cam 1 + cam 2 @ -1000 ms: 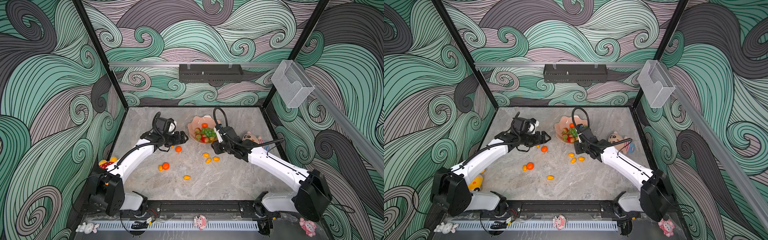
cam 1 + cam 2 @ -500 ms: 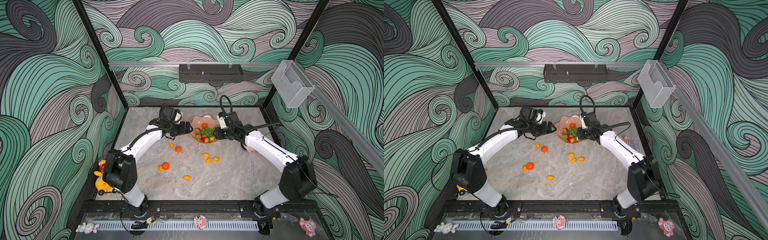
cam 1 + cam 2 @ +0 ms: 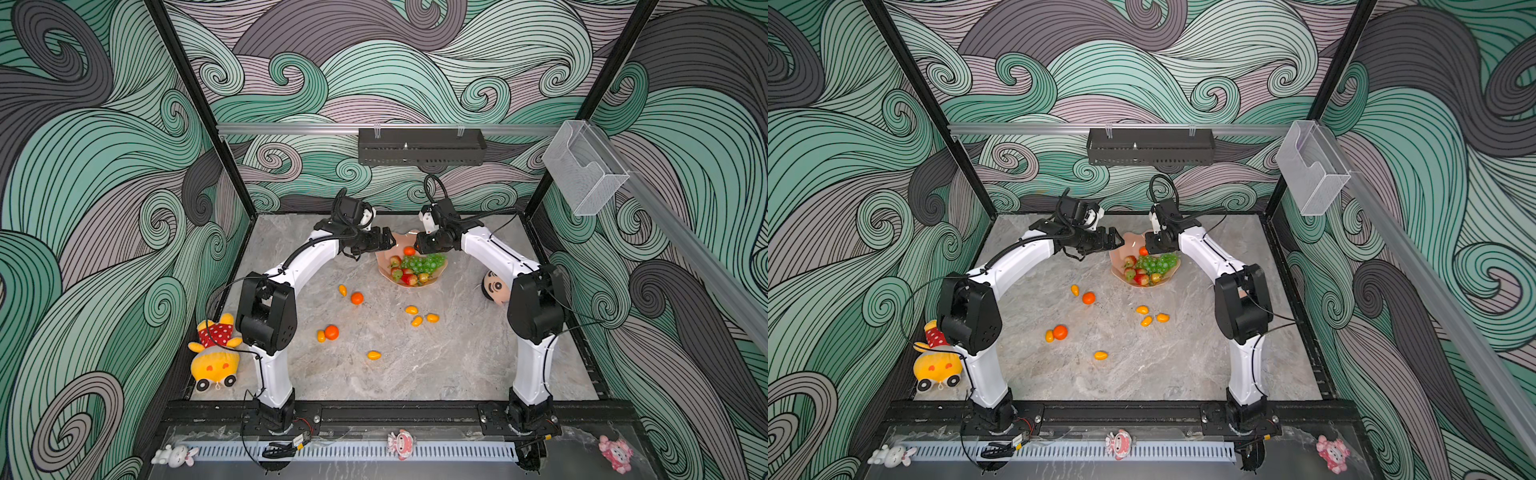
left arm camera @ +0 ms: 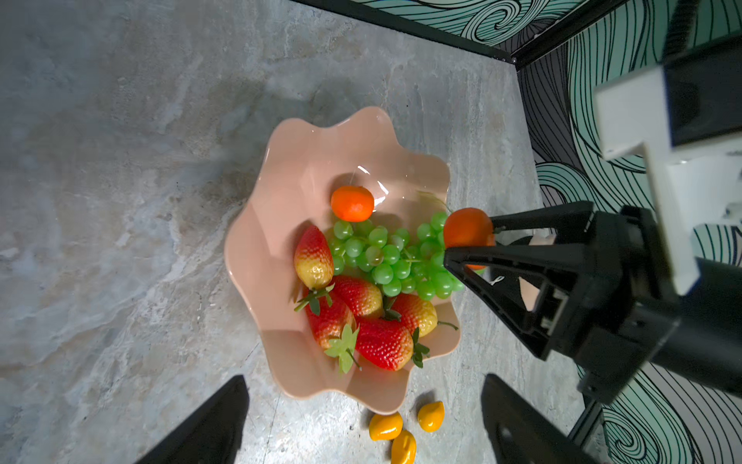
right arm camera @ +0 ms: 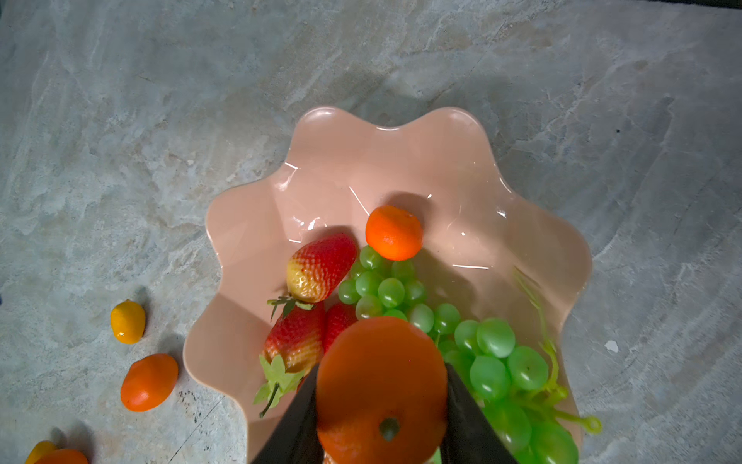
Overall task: Arrange fruit in a fruit bowl
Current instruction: Place the fruit in the fruit bowl.
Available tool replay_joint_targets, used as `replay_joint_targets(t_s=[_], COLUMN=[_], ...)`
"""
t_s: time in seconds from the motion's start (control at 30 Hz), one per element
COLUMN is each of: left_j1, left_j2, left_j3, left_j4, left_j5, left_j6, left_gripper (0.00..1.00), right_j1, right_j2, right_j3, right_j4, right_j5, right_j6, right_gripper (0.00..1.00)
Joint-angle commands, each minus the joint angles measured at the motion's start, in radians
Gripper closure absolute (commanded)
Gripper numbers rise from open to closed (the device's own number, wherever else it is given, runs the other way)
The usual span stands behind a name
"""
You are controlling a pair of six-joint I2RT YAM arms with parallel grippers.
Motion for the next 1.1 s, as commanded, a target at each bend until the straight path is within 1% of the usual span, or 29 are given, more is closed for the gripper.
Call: replay_joint_targets(t_s=[0.0, 0.07, 0.13, 0.37, 0.5, 0.7, 0.9, 1.07], left_j1=[-0.001, 0.000, 0.000, 0.001, 0.001, 0.001, 0.005, 0.007], left_j2=[0.011, 0.001, 0.005, 0.042, 0.044, 0.048, 0.054, 0.041], left_j3=[-0.010, -0.068, -0.088, -0.073, -0.072, -0.067, -0.055, -0.054], left_j4=[0.025, 0.111, 0.141, 0.129, 0.129, 0.123, 0.113, 0.104], left_j5=[-0.001, 0.012, 0.015, 0.022, 0.024, 0.022, 0.030, 0.023], left_j6=[0.013, -0.005, -0.007, -0.011, -0.013, -0.010, -0.014, -0.002], left_gripper=[0.03, 0.02, 0.01, 0.01, 0.01, 0.01, 0.01, 0.02], right_j1=[-0.030, -0.040, -0.042, -0.042, -0.042, -0.042, -0.043, -0.042], right_j2=[0.060, 0.099, 0.139, 0.265, 0.304, 0.322, 0.317, 0.300], right_j3=[0.081, 0.129, 0.170, 0.295, 0.329, 0.338, 0.347, 0.378], right_j4=[-0.086, -0.109, -0.130, -0.198, -0.214, -0.224, -0.229, -0.247], right_j5=[-0.039, -0.049, -0.061, -0.061, -0.061, -0.049, -0.048, -0.041], right_j6=[-0.043, -0.053, -0.064, -0.083, -0.083, -0.088, -0.088, -0.089], right_gripper=[0.61, 0.61, 0.61, 0.61, 0.61, 0.60, 0.51, 0.46])
